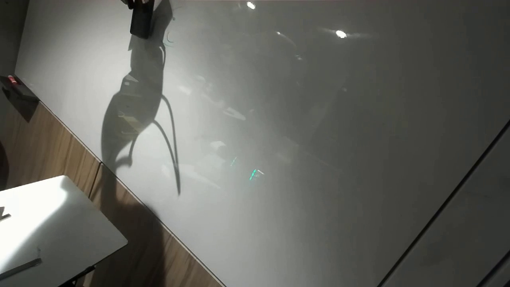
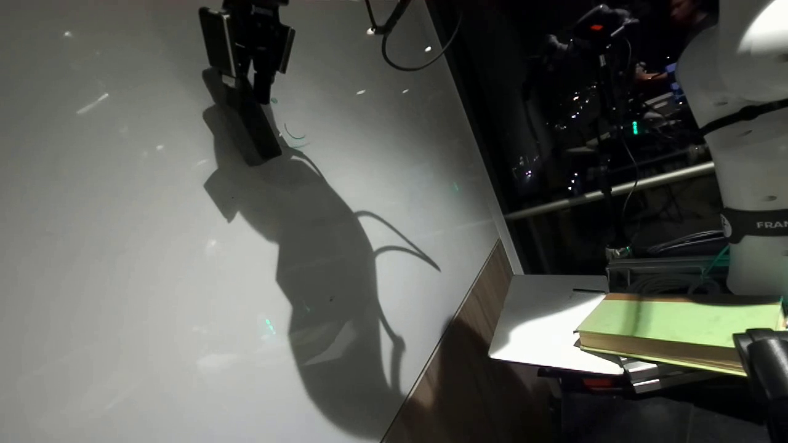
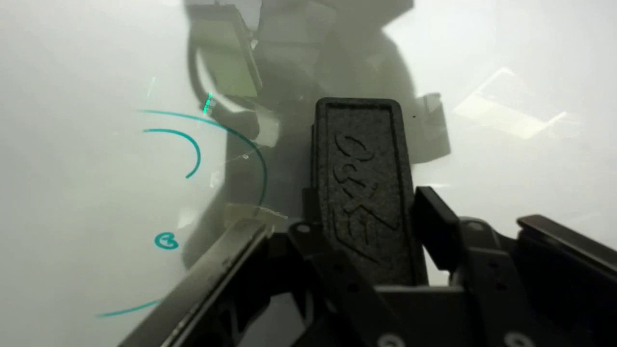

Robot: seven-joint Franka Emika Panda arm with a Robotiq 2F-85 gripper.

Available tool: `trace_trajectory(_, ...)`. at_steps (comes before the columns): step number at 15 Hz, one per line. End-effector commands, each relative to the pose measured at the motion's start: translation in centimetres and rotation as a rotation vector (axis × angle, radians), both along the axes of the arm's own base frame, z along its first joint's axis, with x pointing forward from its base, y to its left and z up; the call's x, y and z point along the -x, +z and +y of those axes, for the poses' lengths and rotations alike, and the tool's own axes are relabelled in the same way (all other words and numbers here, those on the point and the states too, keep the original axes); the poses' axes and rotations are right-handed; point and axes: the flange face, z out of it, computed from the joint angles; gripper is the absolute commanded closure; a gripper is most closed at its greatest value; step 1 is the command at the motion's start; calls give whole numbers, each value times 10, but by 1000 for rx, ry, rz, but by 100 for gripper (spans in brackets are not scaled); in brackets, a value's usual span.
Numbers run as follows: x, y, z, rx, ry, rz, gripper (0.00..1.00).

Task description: Use the duster erase the markings on the board

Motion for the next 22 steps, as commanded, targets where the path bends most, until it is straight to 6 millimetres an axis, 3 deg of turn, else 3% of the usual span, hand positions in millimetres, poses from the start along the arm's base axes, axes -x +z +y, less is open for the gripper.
trace_trajectory(1,-14,7,-4,19,7,-45,73)
trace_trajectory(5,-38,-5,-30,54,-19,-74,73)
trace_trajectory(10,-47,-19,-47,106,-34,-82,73)
trace_trajectory(13,-62,-26,-83,149,-72,-84,73)
trace_trajectory(18,-62,-33,-128,174,-158,-69,73)
trace_trajectory(22,-69,-44,-154,180,-194,-57,73)
